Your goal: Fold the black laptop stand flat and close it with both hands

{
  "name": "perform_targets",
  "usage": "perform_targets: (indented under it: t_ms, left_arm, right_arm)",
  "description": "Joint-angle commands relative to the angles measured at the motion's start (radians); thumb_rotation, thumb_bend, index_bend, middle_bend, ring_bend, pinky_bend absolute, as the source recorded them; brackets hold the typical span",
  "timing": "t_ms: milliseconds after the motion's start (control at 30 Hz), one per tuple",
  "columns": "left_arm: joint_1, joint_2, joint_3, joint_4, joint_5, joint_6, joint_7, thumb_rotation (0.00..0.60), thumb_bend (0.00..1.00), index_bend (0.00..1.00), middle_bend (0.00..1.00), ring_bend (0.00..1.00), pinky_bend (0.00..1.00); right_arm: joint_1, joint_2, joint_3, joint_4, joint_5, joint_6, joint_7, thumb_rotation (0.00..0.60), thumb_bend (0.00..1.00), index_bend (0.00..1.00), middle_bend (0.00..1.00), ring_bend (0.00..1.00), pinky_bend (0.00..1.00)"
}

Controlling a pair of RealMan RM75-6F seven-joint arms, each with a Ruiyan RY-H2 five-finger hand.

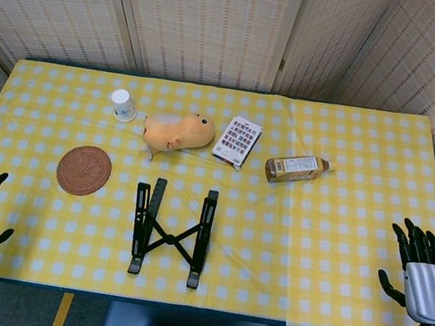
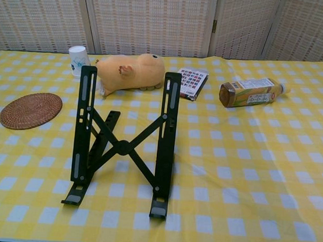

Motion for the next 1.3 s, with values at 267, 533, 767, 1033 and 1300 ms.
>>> perform_targets:
  t_ms: [267,533,767,1033,1300]
  left_arm:
    - [-0.007,-0.001,-0.002,-0.007,0.007,-0.003,-0.005,0.6,0.19,0.07,0.04,0.01,0.0]
    - [-0.049,0.027,-0.002,-0.041,0.029,-0.07,-0.12,0.6,0.19,0.09,0.05,0.02,0.0]
    - [-0.156,0.058,-0.017,-0.076,0.072,-0.212,-0.372,0.6,0.19,0.1,0.08,0.05,0.03]
    - [-0.311,0.051,-0.041,-0.024,0.069,-0.427,-0.7,0.6,0.19,0.09,0.08,0.05,0.06]
    - [-0.464,-0.005,-0.051,0.088,0.094,-0.613,-1.158,0.6,0.19,0.03,0.08,0.04,0.1]
  right_arm:
    - [0.003,0.004,-0.002,0.004,-0.01,-0.002,0.027,0.6,0.36,0.0,0.0,0.04,0.0]
    - [0.002,0.015,-0.004,0.008,-0.023,0.007,0.067,0.6,0.36,0.0,0.0,0.04,0.0]
    - [0.015,0.034,0.001,-0.006,-0.05,0.011,0.085,0.6,0.36,0.0,0.0,0.05,0.0]
    - [0.024,0.054,0.001,-0.029,-0.072,0.015,0.086,0.6,0.36,0.0,0.0,0.05,0.0]
    - [0.042,0.053,-0.005,-0.045,-0.084,-0.009,0.08,0.6,0.36,0.0,0.0,0.05,0.0]
